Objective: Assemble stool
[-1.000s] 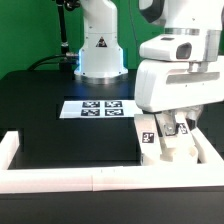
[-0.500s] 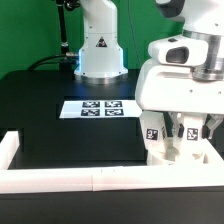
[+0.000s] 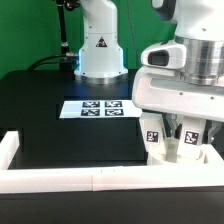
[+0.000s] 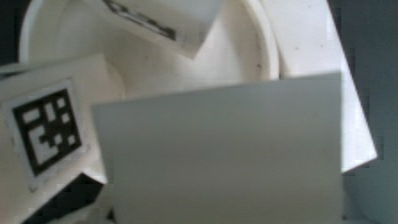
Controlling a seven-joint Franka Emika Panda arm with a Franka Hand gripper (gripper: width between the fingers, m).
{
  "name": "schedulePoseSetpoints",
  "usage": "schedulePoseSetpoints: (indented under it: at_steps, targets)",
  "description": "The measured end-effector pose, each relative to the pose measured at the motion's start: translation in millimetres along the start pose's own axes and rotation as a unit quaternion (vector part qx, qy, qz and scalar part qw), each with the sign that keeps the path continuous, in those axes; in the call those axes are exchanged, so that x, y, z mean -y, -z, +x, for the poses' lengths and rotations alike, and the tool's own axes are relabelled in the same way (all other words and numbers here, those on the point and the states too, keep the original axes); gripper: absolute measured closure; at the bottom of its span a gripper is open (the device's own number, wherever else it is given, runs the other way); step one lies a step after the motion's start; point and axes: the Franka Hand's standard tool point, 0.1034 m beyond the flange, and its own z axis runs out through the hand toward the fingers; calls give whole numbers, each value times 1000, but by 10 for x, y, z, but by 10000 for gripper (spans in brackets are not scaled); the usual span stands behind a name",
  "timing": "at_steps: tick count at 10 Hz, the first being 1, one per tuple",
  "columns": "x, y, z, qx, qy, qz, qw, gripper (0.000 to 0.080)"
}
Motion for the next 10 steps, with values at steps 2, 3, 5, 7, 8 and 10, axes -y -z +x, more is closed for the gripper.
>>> schedulePoseSetpoints:
  at_steps: [2, 3, 5, 7, 8, 10]
  targets:
    - [-1, -1, 1, 0, -62, 0, 998, 460]
    - [-16, -14, 14, 2, -138, 9, 990, 460]
    - [-96, -81, 47, 6, -278, 58, 959, 460]
    - [-107, -86, 22, 25, -359, 74, 930, 460]
    - [-89, -84, 1, 28, -392, 73, 917, 460]
    - [-93, -87, -1, 33, -452, 70, 888, 460]
